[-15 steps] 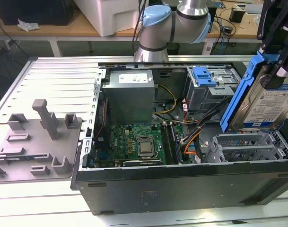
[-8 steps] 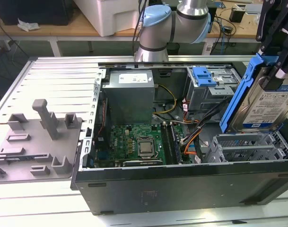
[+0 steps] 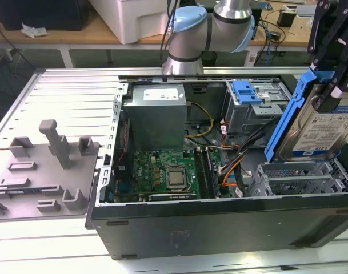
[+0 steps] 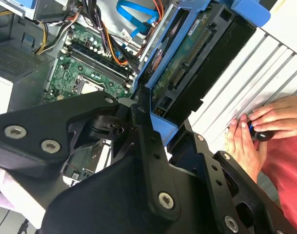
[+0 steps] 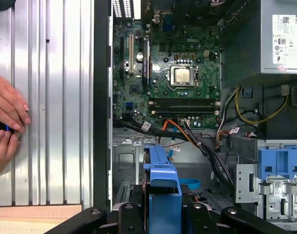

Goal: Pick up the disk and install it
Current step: 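Insert the disk into the insertion slot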

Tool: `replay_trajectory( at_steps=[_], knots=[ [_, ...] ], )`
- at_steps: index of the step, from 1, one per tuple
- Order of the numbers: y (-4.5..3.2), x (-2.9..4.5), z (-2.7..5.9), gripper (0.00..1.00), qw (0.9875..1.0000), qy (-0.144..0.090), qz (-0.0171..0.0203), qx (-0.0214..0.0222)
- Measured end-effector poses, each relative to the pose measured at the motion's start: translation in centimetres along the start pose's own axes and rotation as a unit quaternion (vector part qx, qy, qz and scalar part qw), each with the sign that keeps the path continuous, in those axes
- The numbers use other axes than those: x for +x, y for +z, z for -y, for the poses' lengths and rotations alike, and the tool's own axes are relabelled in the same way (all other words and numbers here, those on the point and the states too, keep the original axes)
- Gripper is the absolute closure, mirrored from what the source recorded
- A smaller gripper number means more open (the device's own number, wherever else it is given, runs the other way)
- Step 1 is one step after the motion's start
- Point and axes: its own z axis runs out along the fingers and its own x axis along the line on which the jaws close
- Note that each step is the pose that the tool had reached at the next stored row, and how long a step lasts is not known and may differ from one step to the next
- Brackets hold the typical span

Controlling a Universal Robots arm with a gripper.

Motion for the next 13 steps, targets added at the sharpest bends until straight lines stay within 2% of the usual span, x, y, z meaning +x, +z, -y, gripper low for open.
replay_trajectory(
  at_steps=[13],
  knots=[
    [0.49,0.0,0.05,0.63,1.0,-0.008,-0.0002,-0.0001]
  ],
)
